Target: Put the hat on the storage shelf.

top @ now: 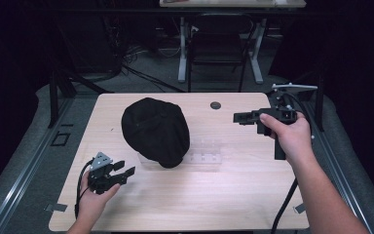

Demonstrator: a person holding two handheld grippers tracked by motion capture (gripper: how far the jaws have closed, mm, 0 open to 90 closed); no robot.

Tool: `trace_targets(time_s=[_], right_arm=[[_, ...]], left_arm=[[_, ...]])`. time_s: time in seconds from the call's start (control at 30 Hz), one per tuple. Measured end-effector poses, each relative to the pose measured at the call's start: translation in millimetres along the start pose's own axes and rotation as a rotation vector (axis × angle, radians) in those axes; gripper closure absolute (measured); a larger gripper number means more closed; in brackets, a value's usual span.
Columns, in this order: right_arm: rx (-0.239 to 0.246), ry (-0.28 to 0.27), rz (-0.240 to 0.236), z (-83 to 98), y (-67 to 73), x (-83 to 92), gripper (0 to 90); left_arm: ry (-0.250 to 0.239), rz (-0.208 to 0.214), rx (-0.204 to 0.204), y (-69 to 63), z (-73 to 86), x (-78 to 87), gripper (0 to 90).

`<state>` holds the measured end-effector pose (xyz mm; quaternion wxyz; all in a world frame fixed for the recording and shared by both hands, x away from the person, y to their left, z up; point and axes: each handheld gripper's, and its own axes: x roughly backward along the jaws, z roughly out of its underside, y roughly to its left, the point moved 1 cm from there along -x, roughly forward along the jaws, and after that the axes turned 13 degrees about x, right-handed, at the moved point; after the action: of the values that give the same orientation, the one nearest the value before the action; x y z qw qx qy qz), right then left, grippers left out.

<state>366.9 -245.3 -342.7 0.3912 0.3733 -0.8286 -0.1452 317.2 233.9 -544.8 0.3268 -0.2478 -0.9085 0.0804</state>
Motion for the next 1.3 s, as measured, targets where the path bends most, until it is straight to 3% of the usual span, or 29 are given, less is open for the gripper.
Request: trace_targets(time_s=[0.17, 0.43, 0.53, 0.6, 0.77, 0.97, 1.03, 1.23, 1.3], right_arm=[[0.017, 0.022, 0.065, 13.6, -7.2, 4.7, 58.6], [0.026, 0.021, 0.092, 32.1, -12.5, 11.0, 56.6], [0.034, 0.006, 0.061, 42.5, -14.5, 10.7, 52.6], [0.073, 0.010, 0.101, 47.7, -14.5, 9.1, 50.5], [0.128, 0.011, 0.145, 70.7, -15.9, -1.2, 46.6], [0.187, 0.031, 0.239, 109.0, -27.0, -22.8, 45.4], [0.205, 0.013, 0.271, 121.4, -30.9, -29.2, 44.6], [0.199, -0.020, 0.316, 150.0, -44.3, -41.3, 45.6], [0.216, -0.038, 0.336, 158.4, -47.4, -43.8, 45.6]], left_arm=[[0.019, -0.014, 0.002, 4.1, 3.9, -4.1, 47.0], [0.032, -0.030, 0.007, 7.8, 6.4, -9.1, 47.2], [0.041, -0.030, 0.005, 8.8, 6.1, -8.3, 47.2], [0.030, -0.029, 0.009, 9.0, 6.9, -9.2, 47.3], [0.034, -0.030, 0.005, 8.7, 8.1, -8.6, 47.2], [0.042, -0.029, -0.004, 7.9, 9.3, -8.3, 47.2], [0.042, -0.029, -0.005, 7.8, 9.5, -8.2, 47.2], [0.037, -0.029, -0.008, 7.5, 10.5, -9.0, 47.2], [0.047, -0.029, -0.014, 7.5, 10.5, -8.9, 47.2]])
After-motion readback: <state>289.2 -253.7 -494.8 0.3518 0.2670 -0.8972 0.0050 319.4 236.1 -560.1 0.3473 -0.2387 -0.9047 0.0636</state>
